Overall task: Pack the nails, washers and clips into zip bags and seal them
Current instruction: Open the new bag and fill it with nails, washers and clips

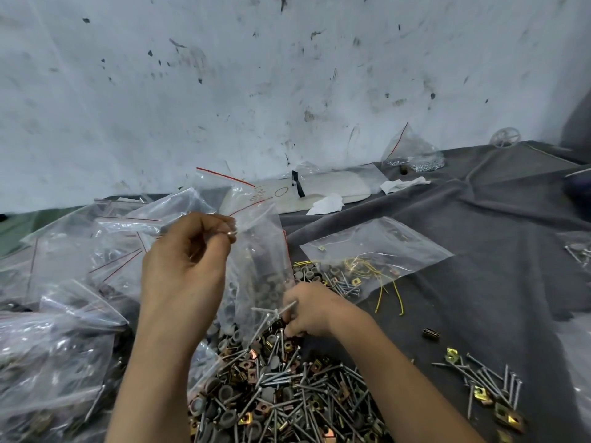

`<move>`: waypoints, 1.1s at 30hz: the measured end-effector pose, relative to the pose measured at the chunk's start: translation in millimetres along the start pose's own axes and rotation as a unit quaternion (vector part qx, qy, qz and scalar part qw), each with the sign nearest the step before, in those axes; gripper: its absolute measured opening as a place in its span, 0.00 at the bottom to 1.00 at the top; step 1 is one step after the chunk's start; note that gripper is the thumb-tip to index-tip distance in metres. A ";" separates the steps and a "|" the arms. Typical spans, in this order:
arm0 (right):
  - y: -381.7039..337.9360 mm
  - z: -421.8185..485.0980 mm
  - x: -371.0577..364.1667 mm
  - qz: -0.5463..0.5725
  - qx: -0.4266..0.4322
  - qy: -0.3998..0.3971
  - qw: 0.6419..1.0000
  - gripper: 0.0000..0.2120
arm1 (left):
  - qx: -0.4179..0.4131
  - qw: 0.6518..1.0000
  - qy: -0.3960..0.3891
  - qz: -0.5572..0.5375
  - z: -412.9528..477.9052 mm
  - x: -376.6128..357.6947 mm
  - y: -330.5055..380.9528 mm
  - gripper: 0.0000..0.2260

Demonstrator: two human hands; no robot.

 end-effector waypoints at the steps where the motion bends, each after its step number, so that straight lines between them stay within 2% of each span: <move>1: -2.0 -0.3 0.1 -0.007 0.010 0.002 1.000 0.11 | -0.002 1.000 -0.001 -0.004 -0.1 -0.2 0.6 0.11; 7: -12.6 -2.2 -4.8 -0.007 0.050 -0.023 0.998 0.07 | 0.004 1.000 0.000 -0.017 0.9 1.7 -0.3 0.05; 11: -11.1 -1.5 -6.9 0.015 0.053 -0.034 0.998 0.06 | -0.012 1.000 -0.018 -0.003 -1.2 -1.2 4.8 0.11; 15: -4.6 -4.4 0.3 0.078 0.049 -0.032 0.995 0.03 | -0.034 0.998 -0.043 -0.036 -3.7 -6.3 15.1 0.06; 18: 12.5 -12.6 37.4 0.146 0.017 0.052 0.988 0.09 | -0.045 0.996 -0.058 -0.051 -5.5 -8.5 18.9 0.07; 21: 25.1 -39.5 99.2 0.199 -0.008 0.223 0.954 0.09 | -0.052 0.994 -0.083 -0.052 -6.3 -15.2 20.6 0.07; 23: 17.0 -70.4 140.5 0.238 0.024 0.348 0.907 0.09 | -0.062 0.992 -0.101 -0.033 -6.7 -21.9 21.7 0.07; 24: 6.6 -90.2 158.9 0.276 0.068 0.403 0.870 0.09 | -0.070 0.991 -0.115 -0.026 -7.4 -26.5 22.8 0.06; 26: -22.3 -130.4 182.7 0.337 0.178 0.464 0.800 0.06 | -0.089 0.985 -0.145 -0.019 -10.7 -35.5 27.2 0.05; 27: -38.4 -145.1 186.6 0.328 0.216 0.476 0.786 0.05 | -0.100 0.983 -0.152 -0.017 -12.8 -37.9 30.2 0.06; 28: -52.8 -154.7 186.4 0.292 0.231 0.487 0.790 0.04 | -0.110 0.981 -0.157 -0.015 -14.4 -39.1 32.6 0.08; 30: -73.4 -156.3 178.4 0.194 0.219 0.490 0.821 0.06 | -0.116 0.980 -0.159 -0.011 -15.6 -39.6 34.4 0.06; 33: -84.8 -134.9 159.4 0.107 0.191 0.426 0.878 0.07 | -0.117 0.982 -0.149 -0.009 -14.2 -36.7 34.3 0.05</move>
Point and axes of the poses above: each hand's wrist, its own z-axis towards the middle knuckle, its own x-axis out of the back of the hand, y = z × x, the point moved 10 cm from there along z, towards the middle knuckle, and after that the axes turned 1 degree about -z, right-handed, at the moved point
